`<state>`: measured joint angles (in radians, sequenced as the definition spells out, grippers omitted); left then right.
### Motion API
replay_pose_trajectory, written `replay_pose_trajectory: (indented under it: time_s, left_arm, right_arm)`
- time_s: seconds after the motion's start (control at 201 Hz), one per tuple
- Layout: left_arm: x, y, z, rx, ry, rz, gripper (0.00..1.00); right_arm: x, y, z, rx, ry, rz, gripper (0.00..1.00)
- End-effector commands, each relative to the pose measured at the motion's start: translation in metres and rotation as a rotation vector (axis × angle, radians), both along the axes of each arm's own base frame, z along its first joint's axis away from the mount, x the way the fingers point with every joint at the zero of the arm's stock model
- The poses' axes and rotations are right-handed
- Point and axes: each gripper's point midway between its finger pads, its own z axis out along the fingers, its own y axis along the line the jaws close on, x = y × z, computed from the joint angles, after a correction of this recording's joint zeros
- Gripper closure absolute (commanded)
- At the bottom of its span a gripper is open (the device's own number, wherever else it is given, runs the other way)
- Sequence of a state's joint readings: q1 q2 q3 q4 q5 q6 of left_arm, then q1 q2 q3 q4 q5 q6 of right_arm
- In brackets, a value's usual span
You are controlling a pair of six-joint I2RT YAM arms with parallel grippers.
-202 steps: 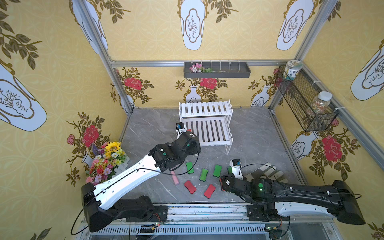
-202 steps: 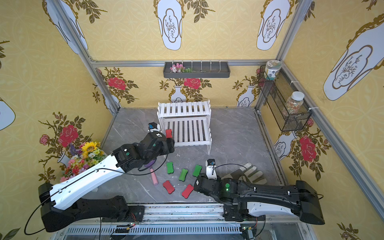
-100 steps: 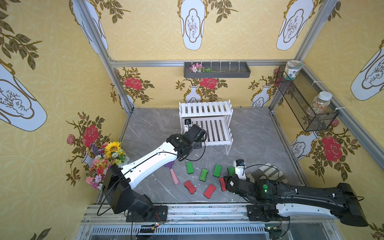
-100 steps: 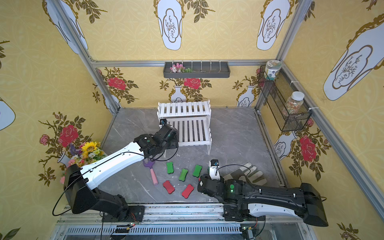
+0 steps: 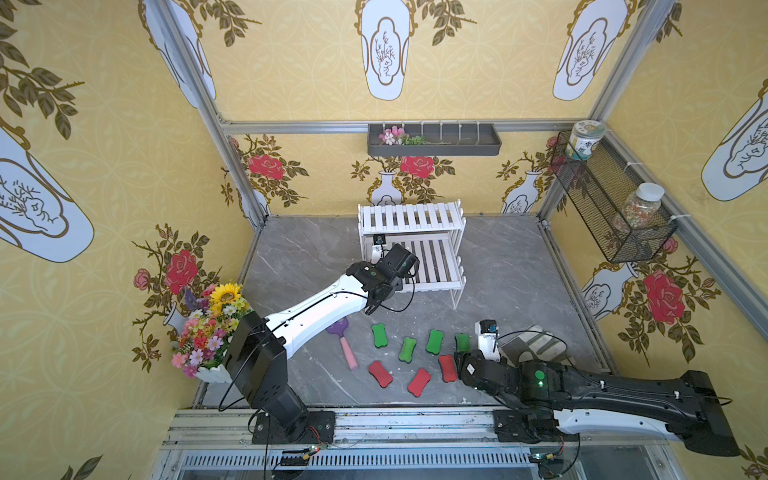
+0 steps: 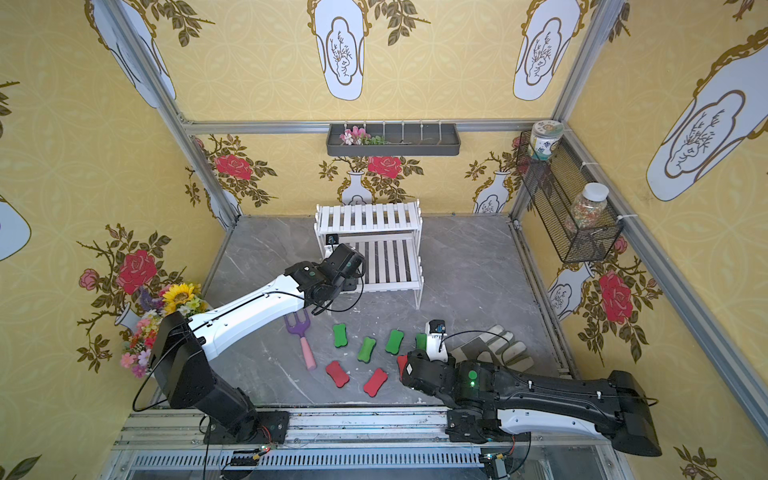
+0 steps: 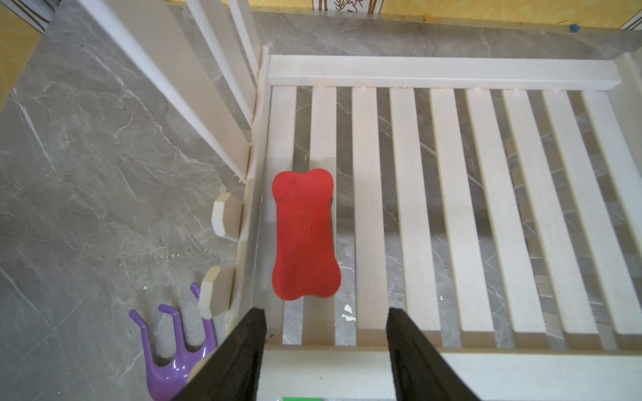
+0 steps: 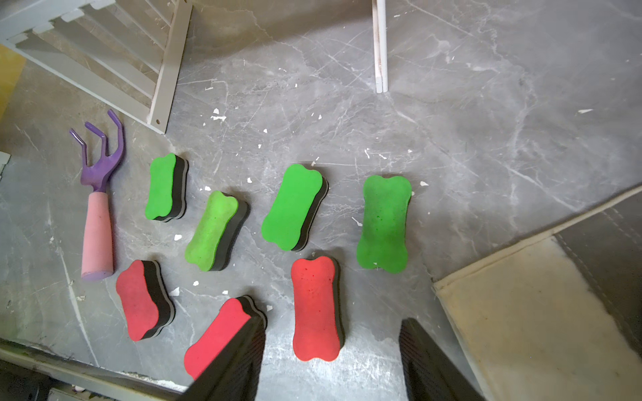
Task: Remove the whiteboard erasers from the shelf
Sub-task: Pick up the whiteboard eraser from the shelf.
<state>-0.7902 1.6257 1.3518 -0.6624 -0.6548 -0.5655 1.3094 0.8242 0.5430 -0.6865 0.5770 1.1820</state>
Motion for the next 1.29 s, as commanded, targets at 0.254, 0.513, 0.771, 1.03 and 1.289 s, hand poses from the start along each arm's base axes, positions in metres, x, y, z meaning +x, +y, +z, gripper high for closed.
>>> replay_pose_trajectory:
  time_s: [0.254,0.513,0.771,1.03,1.289]
  left_arm:
    - [0.01,0.006,-0.014,0.028,0.011,0.037,0.38]
    - [0.016,0.002,-0.023,0.044,0.011,0.036,0.38]
    - [0.021,0.006,-0.028,0.076,-0.004,0.056,0.36]
    - [0.028,0.006,-0.028,0.076,-0.028,0.062,0.34]
    - [0.032,-0.003,-0.036,0.066,-0.02,0.029,0.41]
  right_arm:
    - [0.002,-0.011,0.005,-0.003,-0.022,-0.031,0.33]
    - [0.002,-0.019,0.01,0.001,-0.031,-0.044,0.33]
    - [0.001,-0.022,0.01,0.0,-0.031,-0.05,0.33]
    - [0.001,-0.023,0.009,-0.009,-0.031,-0.049,0.33]
    - [0.001,-0.024,0.01,-0.012,-0.031,-0.055,0.33]
